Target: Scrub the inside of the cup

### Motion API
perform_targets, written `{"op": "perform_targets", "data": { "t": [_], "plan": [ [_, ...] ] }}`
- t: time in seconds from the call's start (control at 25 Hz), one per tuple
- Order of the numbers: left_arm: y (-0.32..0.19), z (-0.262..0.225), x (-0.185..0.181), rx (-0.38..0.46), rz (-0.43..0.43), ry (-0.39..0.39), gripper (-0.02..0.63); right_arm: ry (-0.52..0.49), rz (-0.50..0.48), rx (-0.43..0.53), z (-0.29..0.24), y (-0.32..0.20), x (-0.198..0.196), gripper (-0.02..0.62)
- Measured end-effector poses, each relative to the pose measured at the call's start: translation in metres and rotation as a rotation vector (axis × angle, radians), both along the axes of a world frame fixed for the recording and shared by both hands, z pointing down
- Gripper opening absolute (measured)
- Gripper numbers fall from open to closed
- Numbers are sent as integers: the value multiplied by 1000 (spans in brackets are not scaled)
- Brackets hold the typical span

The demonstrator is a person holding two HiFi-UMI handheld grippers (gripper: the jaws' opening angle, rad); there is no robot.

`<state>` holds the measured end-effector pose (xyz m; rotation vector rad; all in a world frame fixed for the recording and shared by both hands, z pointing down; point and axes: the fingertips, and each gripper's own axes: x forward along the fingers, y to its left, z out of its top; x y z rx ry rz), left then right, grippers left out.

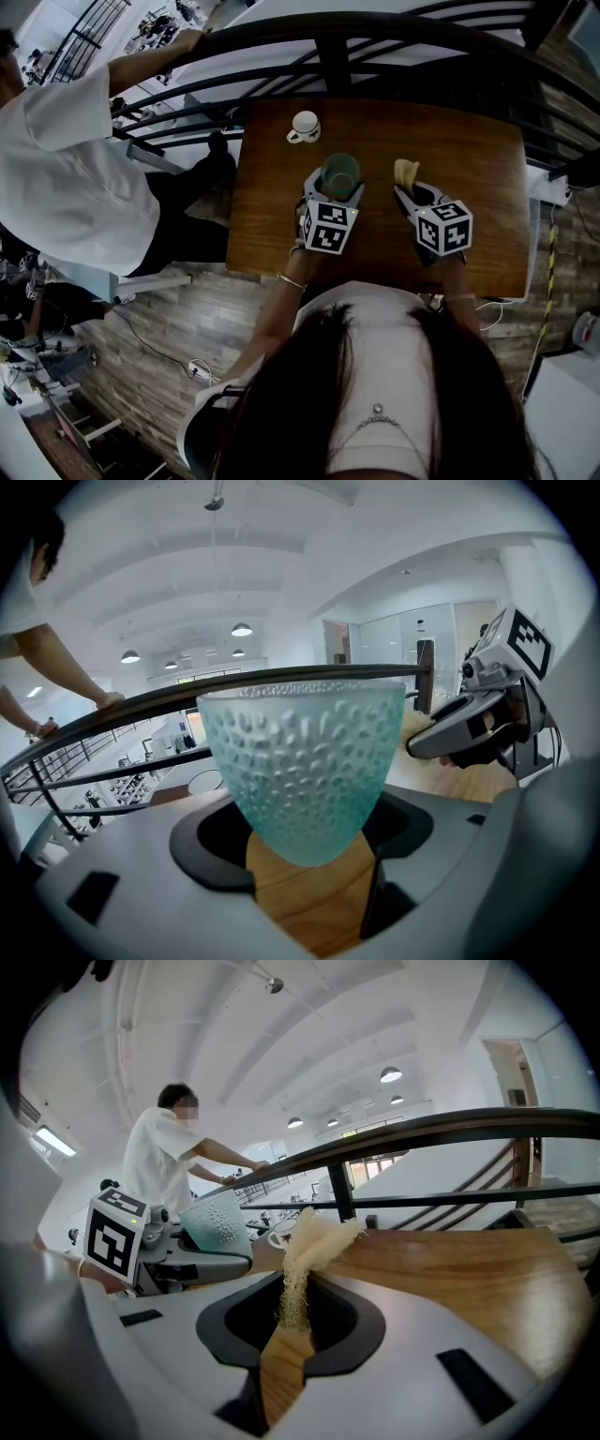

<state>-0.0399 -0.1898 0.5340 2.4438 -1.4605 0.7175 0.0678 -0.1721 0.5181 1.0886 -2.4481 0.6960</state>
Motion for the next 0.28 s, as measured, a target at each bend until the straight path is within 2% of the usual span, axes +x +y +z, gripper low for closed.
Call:
{"op": "perform_targets", "data": {
  "t": [0.28],
  "plan": [
    [3,7,3,-9,5,11,347,-1,10,-6,8,4,2,80]
  ]
}}
